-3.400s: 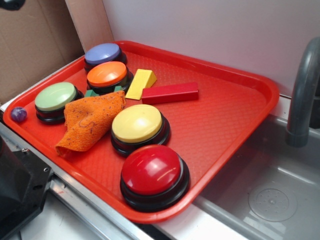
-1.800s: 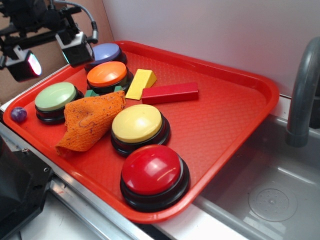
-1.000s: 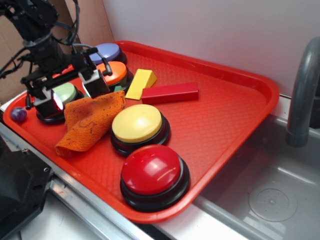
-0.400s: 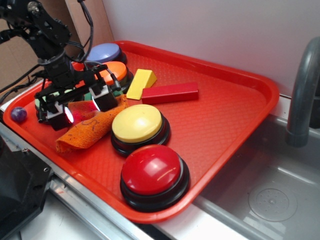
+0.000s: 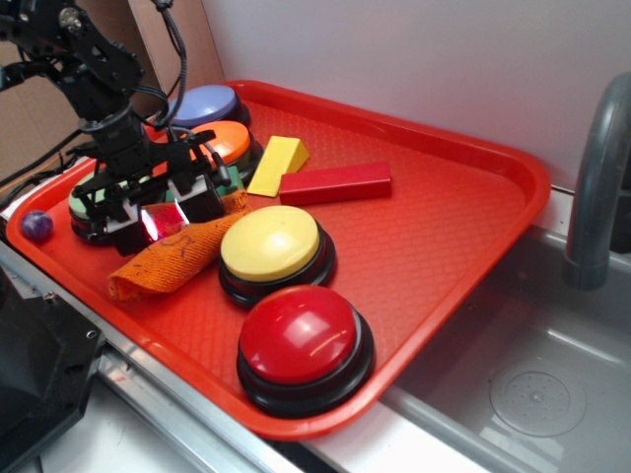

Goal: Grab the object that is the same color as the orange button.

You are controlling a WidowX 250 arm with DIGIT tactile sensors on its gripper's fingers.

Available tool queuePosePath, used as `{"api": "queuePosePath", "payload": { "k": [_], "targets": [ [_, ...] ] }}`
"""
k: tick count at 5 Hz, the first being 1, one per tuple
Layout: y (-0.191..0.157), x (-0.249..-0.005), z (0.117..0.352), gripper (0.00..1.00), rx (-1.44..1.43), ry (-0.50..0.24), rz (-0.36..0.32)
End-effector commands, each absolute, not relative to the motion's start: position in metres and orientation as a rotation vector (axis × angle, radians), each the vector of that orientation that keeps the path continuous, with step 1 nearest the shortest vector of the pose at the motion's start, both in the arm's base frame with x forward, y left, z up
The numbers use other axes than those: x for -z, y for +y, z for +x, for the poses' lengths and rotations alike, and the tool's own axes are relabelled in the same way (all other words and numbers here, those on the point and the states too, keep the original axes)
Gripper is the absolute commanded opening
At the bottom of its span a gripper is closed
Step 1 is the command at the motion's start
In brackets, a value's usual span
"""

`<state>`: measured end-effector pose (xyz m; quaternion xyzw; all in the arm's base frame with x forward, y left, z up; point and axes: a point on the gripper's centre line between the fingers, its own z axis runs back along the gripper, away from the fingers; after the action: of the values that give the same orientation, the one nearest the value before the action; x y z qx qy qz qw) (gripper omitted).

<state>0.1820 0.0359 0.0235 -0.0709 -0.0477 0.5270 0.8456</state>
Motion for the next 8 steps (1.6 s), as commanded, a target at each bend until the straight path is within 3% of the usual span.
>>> {"api": "queuePosePath", "payload": {
  "k": [1, 3, 4, 5, 6, 8],
  "targets": [
    [0.038, -0.027, 0.183, 0.0, -1.076, -0.132, -0.139],
    [0.042, -0.042, 0.186, 0.0, -1.019, -0.14, -0.117],
    [0.041, -0.076, 0.187, 0.0, -0.902, -0.127, -0.098],
    [0.038, -0.116, 0.187, 0.0, -0.727, -0.068, -0.065],
    [0.034, -0.143, 0.184, 0.0, -0.547, -0.029, -0.088],
    [0.012, -0.17, 0.172, 0.0, -0.302, -0.033, -0.065]
  ]
}}
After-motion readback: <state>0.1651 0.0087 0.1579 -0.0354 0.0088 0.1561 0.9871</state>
